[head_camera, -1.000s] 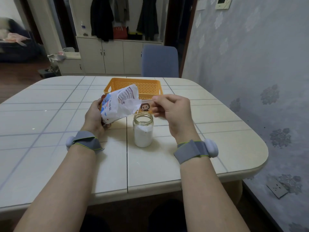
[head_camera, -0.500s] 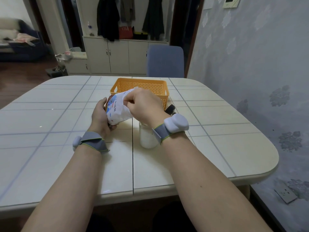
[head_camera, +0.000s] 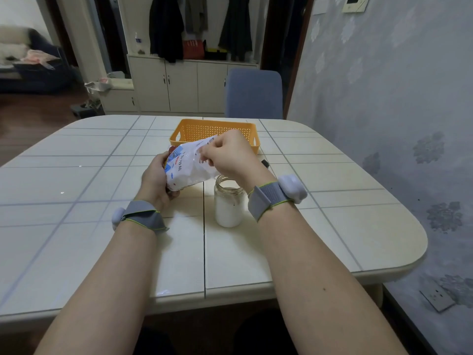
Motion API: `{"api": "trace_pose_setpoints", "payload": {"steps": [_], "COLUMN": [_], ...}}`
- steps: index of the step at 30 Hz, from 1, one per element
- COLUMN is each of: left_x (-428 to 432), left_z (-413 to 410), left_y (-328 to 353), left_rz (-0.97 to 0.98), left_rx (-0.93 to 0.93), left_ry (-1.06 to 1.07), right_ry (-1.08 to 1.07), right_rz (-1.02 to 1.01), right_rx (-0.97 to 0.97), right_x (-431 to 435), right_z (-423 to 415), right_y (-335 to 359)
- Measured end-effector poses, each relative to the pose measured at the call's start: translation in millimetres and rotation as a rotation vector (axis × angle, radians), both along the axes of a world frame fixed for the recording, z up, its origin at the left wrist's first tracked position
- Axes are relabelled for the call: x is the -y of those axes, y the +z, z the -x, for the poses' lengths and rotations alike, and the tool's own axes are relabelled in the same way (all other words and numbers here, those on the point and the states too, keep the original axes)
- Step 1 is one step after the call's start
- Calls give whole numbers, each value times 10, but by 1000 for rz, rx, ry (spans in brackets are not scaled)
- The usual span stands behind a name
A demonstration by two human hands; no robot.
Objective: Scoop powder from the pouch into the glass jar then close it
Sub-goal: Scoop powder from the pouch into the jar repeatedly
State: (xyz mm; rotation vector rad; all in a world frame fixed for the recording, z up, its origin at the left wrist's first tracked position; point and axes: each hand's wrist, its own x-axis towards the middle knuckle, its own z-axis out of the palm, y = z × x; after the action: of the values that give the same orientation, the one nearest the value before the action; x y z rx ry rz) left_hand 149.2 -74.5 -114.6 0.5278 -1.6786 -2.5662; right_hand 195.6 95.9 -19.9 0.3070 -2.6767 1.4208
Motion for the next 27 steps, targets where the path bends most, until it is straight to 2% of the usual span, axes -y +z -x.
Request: {"api": "trace_pose_setpoints", "payload": {"steps": [10, 15, 27], "left_x": [-28, -47, -29], "left_z": [-32, -77, -74], "left_y": [32, 55, 55], "left_rz": [17, 6, -3], "left_rx": [13, 17, 13], "left_ry": [20, 36, 14], "right_ry": [-259, -300, -382], "right_rz": [379, 551, 614], "right_rx": [51, 85, 122], "right_x": [-268, -452, -656], "right_z": [-93, -194, -325], "right_y": [-52, -74, -221]}}
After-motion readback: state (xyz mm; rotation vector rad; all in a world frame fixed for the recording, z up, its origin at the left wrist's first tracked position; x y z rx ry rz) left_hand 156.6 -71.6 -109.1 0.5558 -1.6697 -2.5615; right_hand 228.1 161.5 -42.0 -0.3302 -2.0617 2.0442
